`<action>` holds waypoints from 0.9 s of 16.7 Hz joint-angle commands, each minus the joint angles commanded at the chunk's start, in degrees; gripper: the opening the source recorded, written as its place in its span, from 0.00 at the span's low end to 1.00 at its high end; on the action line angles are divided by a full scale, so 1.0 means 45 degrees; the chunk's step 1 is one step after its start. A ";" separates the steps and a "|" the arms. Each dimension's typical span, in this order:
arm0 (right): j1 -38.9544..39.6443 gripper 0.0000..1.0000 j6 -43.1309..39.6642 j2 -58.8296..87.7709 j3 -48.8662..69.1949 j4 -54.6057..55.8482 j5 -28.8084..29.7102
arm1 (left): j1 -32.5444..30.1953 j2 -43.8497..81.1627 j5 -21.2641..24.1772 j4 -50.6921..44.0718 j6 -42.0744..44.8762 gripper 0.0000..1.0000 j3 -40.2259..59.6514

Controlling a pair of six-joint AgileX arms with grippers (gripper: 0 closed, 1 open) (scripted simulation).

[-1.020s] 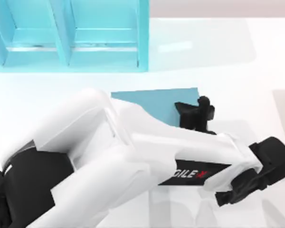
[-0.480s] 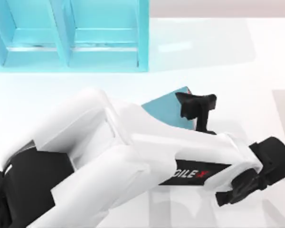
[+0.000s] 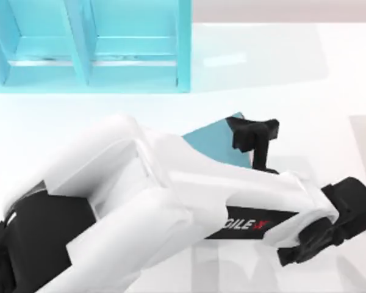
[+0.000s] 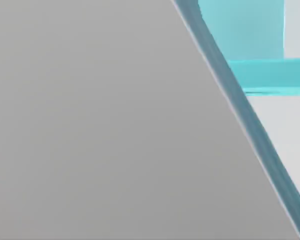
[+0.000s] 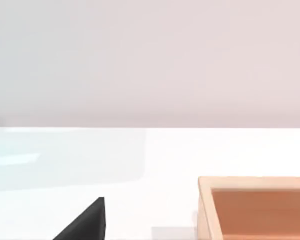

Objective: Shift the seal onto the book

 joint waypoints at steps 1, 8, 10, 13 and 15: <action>0.0000 1.00 0.0000 0.0000 0.0000 0.0000 0.0000 | -0.0108 0.0042 0.0018 -0.0261 -0.0276 1.00 0.0070; 0.0000 1.00 0.0000 0.0000 0.0000 0.0000 0.0000 | -0.1758 0.0702 0.0630 -0.5674 -0.5858 1.00 0.0994; 0.0000 1.00 0.0000 0.0000 0.0000 0.0000 0.0000 | -0.2387 0.0911 0.0897 -0.7949 -0.8138 1.00 0.1271; 0.0000 1.00 0.0000 0.0000 0.0000 0.0000 0.0000 | -0.3288 0.1175 0.1279 -1.1127 -1.1247 1.00 0.1612; 0.0000 1.00 0.0000 0.0000 0.0000 0.0000 0.0000 | -0.3783 0.1301 0.1485 -1.2705 -1.2790 1.00 0.1770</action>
